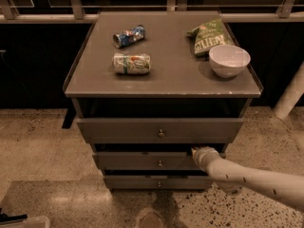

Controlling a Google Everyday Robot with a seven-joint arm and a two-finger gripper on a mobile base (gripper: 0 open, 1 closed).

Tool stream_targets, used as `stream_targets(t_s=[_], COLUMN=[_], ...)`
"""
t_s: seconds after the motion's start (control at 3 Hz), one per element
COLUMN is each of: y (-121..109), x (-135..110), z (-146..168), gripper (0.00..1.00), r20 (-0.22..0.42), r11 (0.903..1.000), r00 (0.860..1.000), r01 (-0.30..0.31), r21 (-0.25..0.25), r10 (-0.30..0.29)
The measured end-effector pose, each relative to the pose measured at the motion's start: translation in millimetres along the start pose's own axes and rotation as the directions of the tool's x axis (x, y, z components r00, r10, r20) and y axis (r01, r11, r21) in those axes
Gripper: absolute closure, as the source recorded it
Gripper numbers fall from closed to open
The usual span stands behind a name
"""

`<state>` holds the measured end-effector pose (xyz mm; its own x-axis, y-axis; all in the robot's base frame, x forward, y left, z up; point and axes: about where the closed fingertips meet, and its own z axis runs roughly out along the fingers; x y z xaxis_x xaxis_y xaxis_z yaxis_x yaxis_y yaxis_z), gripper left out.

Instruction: Open middle drawer

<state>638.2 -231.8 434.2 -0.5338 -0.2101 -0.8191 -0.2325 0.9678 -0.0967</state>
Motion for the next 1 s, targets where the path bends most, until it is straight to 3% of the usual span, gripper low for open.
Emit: stream_targets(t_s=[0.67, 1.0], y=[-0.3, 7.1], x=[-3.8, 2.8], z=[-2.9, -21.6], gripper=[1.0, 1.0], r20=[-0.004, -0.063], r11=[1.0, 0.9979], r00=[1.0, 0.998], r01=[0.001, 0.016], r21=[-0.001, -0.063], r10=[-0.001, -0.02])
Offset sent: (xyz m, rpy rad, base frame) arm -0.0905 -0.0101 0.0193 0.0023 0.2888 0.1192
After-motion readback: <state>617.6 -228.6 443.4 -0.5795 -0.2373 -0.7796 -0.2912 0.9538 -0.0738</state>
